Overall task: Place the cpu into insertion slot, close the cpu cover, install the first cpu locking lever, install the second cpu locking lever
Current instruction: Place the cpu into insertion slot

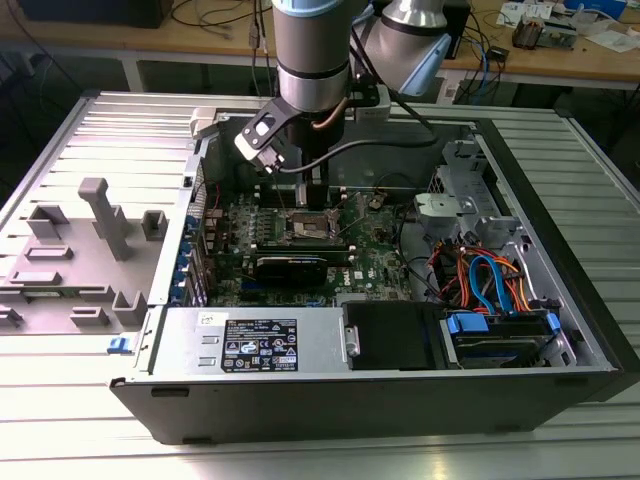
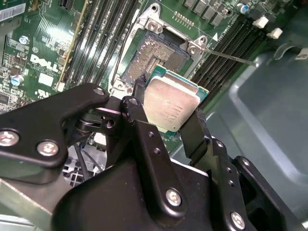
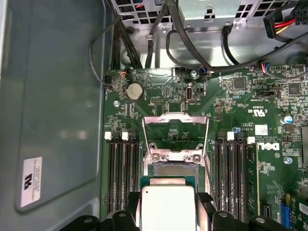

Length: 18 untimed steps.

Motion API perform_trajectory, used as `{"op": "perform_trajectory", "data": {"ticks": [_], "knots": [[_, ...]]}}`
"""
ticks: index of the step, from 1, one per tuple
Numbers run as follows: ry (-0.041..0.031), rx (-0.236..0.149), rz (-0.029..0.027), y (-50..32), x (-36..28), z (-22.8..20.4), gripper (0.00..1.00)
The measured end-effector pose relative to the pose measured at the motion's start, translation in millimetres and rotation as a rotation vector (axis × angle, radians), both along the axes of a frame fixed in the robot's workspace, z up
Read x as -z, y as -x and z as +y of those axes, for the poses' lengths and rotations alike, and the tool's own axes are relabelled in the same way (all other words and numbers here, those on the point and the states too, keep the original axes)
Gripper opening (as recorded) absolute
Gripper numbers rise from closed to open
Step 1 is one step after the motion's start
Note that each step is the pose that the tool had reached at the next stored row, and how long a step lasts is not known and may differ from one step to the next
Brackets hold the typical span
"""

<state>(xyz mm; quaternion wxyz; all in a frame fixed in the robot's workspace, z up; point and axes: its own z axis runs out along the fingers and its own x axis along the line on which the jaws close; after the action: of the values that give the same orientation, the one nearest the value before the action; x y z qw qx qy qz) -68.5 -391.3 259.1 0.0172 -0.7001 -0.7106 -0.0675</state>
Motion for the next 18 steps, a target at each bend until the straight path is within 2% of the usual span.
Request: {"op": "perform_trajectory", "data": {"ticks": [11, 12, 16, 17, 18], "knots": [[0.0009, 0.0, -0.0002, -0.1, 0.6, 0.1, 0.55], [0.0026, 0.0, -0.0003, 0.0, 0.9, 0.1, 0.55], [0.0199, 0.007, -0.0001, 0.0, 4.0, 0.0, 0.55], [0.0267, 0.011, -0.0001, -0.1, 5.8, 0.0, 0.55], [0.0273, 0.015, 0.0, -0.1, 8.2, 0.0, 0.55]]}}
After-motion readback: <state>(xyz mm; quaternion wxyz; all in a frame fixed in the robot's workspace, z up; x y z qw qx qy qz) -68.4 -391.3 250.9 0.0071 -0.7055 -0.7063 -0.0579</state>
